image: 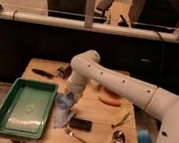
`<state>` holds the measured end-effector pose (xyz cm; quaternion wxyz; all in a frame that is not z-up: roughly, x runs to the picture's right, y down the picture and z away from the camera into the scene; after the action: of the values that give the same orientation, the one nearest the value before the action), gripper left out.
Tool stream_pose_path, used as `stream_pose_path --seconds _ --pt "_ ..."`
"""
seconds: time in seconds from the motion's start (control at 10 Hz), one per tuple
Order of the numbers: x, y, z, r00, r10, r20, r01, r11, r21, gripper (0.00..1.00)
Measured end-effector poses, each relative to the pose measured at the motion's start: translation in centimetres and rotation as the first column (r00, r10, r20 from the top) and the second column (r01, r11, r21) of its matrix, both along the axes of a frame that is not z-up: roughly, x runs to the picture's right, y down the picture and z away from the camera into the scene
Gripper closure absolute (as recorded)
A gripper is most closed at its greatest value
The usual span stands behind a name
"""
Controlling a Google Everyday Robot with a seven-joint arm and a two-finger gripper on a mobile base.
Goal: Place sponge in tray
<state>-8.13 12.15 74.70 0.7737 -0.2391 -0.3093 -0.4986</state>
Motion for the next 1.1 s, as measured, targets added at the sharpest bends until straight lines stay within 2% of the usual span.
stream_pose_path --seconds 0.5,1.1 --pt "-3.3 0.5 -1.3 0.994 -0.081 0.070 0.081 0.9967 -0.005 1.00" --pt "-8.2 1.1 -2.8 0.970 -0.193 0.150 0.197 0.9803 -0.010 1.00"
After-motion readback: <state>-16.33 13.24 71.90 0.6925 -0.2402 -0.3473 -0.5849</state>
